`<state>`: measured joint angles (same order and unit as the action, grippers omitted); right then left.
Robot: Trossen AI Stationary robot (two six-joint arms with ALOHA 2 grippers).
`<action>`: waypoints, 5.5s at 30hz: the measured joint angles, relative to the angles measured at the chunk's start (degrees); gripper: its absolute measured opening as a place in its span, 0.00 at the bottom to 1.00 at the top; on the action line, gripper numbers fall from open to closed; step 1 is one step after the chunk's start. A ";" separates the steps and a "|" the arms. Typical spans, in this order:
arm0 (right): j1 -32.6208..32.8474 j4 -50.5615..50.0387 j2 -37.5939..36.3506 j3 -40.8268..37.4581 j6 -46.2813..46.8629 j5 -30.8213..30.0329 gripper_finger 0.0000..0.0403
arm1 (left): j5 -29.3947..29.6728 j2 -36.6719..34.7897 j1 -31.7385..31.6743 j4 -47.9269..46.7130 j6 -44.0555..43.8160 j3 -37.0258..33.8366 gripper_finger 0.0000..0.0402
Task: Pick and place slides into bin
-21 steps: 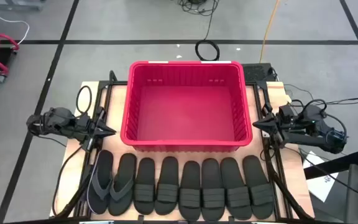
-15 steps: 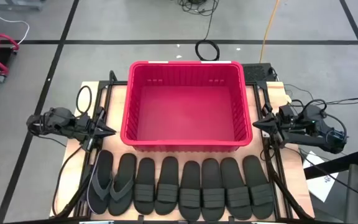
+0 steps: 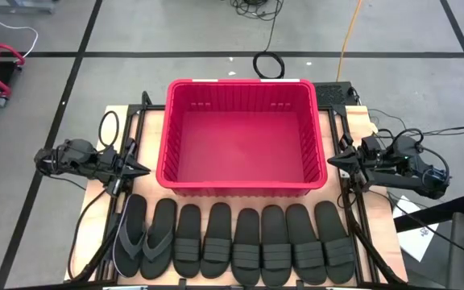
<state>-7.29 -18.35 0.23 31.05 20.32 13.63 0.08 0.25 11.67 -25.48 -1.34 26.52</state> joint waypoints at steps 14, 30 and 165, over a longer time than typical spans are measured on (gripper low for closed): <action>0.01 0.01 0.02 0.00 0.00 -0.02 0.00 | 0.00 0.00 0.01 0.00 0.01 0.00 0.08; 0.00 0.00 0.02 0.00 0.00 -0.02 0.00 | 0.00 0.00 -0.01 -0.01 -0.01 0.00 0.08; 52.26 17.24 42.82 -19.52 43.48 23.71 0.52 | 0.46 0.00 -0.01 -3.51 4.04 0.00 0.08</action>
<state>44.97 -1.10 43.05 11.53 63.80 37.34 0.54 0.25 11.66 -28.99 2.70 26.52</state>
